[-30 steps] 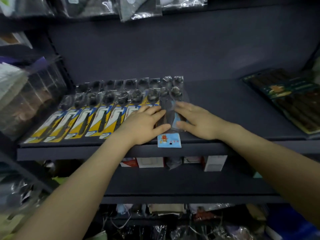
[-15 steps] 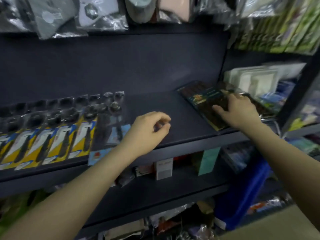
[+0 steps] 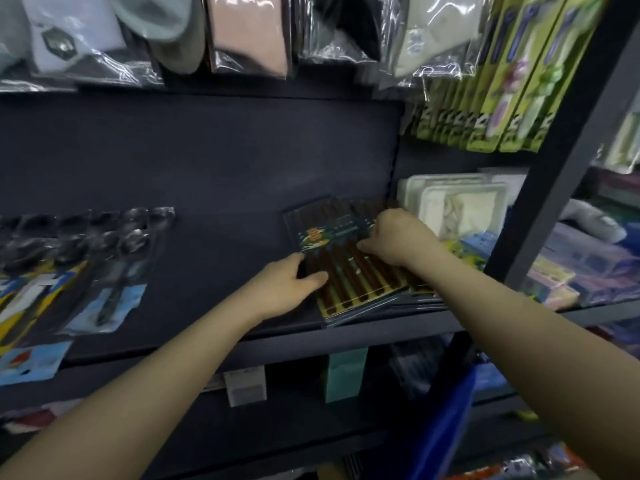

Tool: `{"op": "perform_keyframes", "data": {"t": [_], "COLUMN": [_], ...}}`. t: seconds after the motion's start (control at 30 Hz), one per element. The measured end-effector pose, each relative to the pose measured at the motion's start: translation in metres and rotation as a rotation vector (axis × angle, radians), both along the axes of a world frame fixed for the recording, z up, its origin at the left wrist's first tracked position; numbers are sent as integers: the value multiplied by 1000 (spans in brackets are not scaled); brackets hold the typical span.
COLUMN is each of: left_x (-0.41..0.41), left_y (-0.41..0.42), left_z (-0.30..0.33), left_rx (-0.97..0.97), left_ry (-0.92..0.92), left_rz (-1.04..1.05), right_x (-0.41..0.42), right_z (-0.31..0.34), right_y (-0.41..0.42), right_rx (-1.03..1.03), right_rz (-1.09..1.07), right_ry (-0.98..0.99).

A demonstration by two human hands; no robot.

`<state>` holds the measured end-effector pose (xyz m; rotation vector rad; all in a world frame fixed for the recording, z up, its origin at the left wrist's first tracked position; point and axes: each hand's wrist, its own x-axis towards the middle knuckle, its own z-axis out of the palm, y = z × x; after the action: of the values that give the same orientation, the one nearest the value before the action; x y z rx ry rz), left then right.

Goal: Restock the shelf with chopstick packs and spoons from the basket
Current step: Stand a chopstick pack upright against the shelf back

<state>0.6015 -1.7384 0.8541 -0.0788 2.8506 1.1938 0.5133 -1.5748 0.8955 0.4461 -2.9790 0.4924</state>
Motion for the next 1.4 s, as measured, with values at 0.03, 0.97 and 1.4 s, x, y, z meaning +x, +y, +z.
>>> {"op": "perform_keyframes", "data": {"t": [0.03,0.97,1.4], "left_x": [-1,-8,-7], "left_y": [4,25,16], "left_z": [-2,9,8], "left_rx": [18,708,701], "left_ry": [-7,234,11], "left_rz": [2,373,297], "right_x": [-1,-32,-17], "right_z": [0,-14,-14], "right_y": [0,51,51], "right_rx": [20,-141,-528], "right_rz": [32,-128,84], "right_ry": [-17,-130,-316]}}
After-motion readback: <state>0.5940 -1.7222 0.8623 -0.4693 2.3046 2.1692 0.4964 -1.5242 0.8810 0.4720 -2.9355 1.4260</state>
